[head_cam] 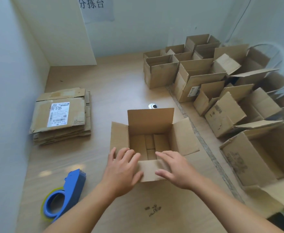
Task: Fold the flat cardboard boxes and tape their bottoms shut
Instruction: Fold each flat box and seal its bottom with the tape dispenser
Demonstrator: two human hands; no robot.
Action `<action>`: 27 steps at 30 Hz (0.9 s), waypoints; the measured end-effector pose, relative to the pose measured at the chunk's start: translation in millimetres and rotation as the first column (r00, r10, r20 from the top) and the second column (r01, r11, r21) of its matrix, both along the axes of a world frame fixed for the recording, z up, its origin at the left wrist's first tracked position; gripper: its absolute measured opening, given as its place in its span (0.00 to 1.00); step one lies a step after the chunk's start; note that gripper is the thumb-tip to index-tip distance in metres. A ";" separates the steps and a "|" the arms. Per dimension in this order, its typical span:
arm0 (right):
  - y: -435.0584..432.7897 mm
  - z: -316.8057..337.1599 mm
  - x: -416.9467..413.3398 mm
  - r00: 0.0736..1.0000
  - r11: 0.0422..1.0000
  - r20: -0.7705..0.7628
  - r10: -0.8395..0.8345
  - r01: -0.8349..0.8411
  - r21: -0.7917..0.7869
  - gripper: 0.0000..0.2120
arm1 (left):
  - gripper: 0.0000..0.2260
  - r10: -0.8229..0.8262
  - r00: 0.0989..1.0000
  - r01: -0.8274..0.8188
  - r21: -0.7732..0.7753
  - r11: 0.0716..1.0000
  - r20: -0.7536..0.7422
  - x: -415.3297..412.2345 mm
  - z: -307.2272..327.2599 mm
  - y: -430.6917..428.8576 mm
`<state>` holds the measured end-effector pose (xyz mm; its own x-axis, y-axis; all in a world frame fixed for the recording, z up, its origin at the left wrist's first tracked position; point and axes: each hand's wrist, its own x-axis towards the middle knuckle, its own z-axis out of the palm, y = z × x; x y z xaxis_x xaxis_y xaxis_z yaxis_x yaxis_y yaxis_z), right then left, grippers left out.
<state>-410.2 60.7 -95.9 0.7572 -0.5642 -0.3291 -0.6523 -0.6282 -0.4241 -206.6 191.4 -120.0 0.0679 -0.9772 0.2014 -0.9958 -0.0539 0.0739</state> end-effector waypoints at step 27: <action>-218.0 4.9 85.0 0.975 0.859 0.211 0.075 0.044 -0.510 0.32 | 0.25 0.366 0.871 -0.334 0.151 0.930 -0.327 55.8 26.7 -173.2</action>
<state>-325.2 -157.3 -91.0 0.7854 -0.5943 0.1732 -0.5704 -0.8035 -0.1707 -150.8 18.2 -93.3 0.4576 -0.8890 0.0179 -0.8231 -0.4160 0.3865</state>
